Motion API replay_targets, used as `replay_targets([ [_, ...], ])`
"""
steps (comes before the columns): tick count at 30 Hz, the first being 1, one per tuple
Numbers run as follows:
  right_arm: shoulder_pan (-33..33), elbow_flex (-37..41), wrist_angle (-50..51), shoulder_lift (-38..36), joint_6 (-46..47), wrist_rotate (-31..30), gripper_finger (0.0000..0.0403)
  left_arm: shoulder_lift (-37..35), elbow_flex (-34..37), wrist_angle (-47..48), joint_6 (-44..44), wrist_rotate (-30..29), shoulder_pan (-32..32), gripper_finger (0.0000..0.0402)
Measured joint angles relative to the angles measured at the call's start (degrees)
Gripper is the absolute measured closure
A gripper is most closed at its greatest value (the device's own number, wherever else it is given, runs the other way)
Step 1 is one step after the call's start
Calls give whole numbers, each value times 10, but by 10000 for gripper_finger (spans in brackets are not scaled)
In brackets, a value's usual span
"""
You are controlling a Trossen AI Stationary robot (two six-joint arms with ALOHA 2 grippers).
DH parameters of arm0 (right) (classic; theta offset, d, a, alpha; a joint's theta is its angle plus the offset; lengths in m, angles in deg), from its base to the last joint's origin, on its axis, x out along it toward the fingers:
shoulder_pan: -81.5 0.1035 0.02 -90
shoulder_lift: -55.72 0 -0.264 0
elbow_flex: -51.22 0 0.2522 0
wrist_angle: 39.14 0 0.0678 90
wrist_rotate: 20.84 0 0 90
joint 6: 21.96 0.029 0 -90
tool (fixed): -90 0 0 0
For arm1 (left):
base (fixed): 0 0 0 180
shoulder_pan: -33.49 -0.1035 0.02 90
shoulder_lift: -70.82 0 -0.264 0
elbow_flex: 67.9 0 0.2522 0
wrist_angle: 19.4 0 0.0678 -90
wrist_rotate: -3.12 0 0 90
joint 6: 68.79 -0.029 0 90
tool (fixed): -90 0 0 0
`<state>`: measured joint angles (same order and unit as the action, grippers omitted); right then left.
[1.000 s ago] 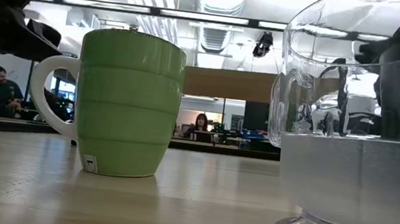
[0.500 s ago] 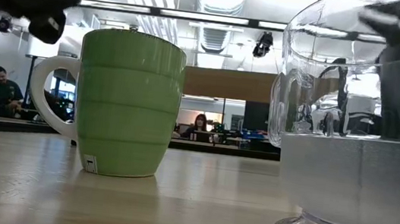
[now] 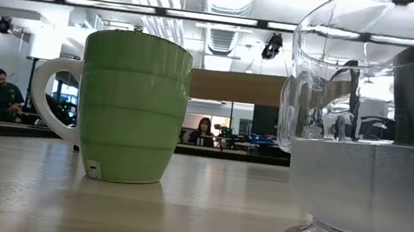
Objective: Stack small to large cups/mugs on shelf
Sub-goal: Put the transparent mug on the shelf
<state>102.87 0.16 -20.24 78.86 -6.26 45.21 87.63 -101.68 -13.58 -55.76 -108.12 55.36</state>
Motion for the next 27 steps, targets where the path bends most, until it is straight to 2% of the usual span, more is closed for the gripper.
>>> replay_targets([
  [4,0,-83,69,50,15,4,339,87,-177,237,1,-6,0,402],
  [11,0,-206,216,139,56,4,339,293,-440,465,-27,-2,0,402],
  [14,0,-250,296,175,83,4,339,385,-507,489,-62,0,0,402],
  [17,0,-289,361,211,106,4,339,462,-558,466,-123,-14,-1,402],
  [19,0,-312,392,233,108,4,339,516,-583,457,-134,-31,-4,402],
  [23,0,-344,422,266,103,4,339,588,-660,464,-135,-34,-13,402],
  [27,0,-361,428,286,57,4,339,646,-706,477,-167,-34,-13,402],
])
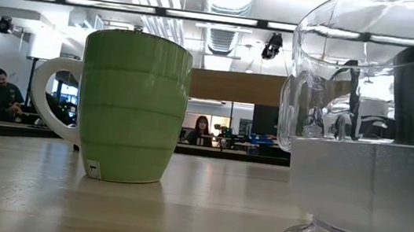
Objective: Stack small to large cups/mugs on shelf
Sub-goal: Put the transparent mug on the shelf
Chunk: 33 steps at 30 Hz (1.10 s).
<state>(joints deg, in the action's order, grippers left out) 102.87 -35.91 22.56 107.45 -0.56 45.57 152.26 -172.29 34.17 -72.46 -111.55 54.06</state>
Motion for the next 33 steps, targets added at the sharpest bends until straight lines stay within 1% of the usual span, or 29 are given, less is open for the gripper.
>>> replay_targets([
  [2,0,-5,0,7,-18,0,339,17,-20,-1,-28,1,0,402],
  [5,0,-6,0,11,-19,0,339,28,-51,-13,-25,1,-1,402],
  [7,0,-6,0,13,-16,1,339,39,-56,-29,-15,1,-1,402],
  [12,0,-5,3,19,-13,46,339,73,-60,-30,21,16,-2,402],
  [15,0,-5,3,24,-13,70,329,87,-65,-37,46,56,-9,402],
  [19,0,-5,3,31,-15,90,304,123,-67,-33,63,113,-16,401],
  [23,0,-5,3,37,-18,90,277,149,-74,-73,76,149,-21,401],
  [28,0,-5,2,40,-19,90,257,169,-74,-105,78,230,-37,400],
  [30,0,-5,2,39,-13,89,254,170,-73,-105,78,242,-39,393],
  [33,0,-5,2,39,8,89,253,169,-75,-115,78,243,-39,371],
])
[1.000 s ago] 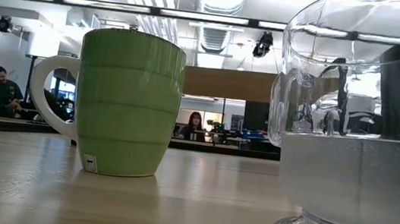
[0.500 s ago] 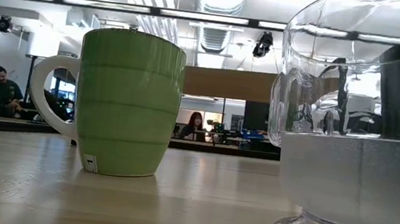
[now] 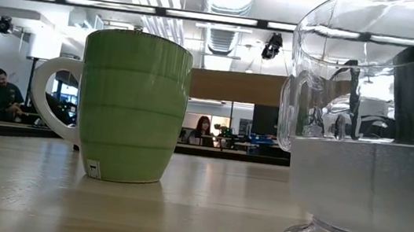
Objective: Stack small to large cups/mugs on shelf
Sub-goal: Put the transparent mug on the shelf
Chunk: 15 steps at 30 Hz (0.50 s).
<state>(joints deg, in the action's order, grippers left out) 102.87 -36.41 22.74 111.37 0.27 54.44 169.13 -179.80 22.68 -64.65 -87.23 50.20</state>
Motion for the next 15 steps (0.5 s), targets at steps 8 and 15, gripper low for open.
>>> replay_targets([
  [8,0,0,1,0,38,0,252,23,8,2,42,17,5,309],
  [15,1,0,1,0,48,-1,252,93,3,-28,76,49,30,300],
])
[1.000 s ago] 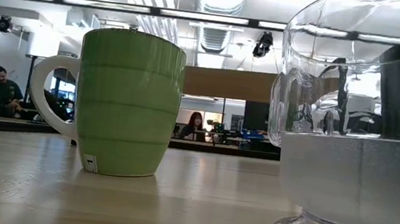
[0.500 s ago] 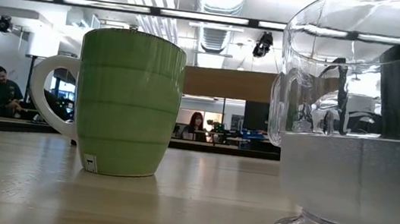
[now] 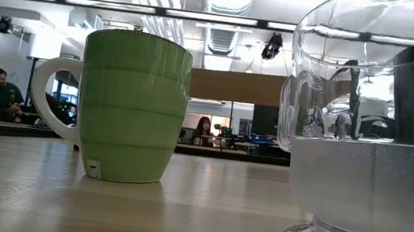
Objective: Stack small to large cups/mugs on shelf
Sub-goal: Put the transparent mug on the shelf
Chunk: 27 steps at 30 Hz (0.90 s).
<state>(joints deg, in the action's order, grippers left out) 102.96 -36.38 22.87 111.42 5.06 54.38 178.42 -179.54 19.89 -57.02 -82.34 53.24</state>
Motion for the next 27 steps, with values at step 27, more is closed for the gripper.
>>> replay_targets([
  [27,0,0,66,0,-7,0,252,74,18,-77,32,36,16,320],
])
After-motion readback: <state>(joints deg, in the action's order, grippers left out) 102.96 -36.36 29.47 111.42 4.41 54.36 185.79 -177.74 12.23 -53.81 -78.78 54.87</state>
